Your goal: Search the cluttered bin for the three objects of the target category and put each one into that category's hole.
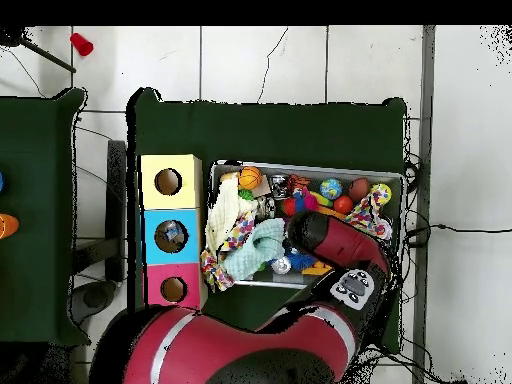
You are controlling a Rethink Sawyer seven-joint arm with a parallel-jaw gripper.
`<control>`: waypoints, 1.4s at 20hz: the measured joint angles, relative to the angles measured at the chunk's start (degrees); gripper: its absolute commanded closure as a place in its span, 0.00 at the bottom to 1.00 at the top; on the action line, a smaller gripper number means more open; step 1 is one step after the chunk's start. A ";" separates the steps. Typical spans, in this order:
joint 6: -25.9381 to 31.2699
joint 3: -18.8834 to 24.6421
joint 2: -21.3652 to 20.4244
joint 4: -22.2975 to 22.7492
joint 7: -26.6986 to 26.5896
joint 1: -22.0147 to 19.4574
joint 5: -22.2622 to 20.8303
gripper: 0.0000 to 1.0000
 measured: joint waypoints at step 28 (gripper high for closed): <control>-0.18 4.58 -7.22 1.95 0.00 -1.15 0.97 0.00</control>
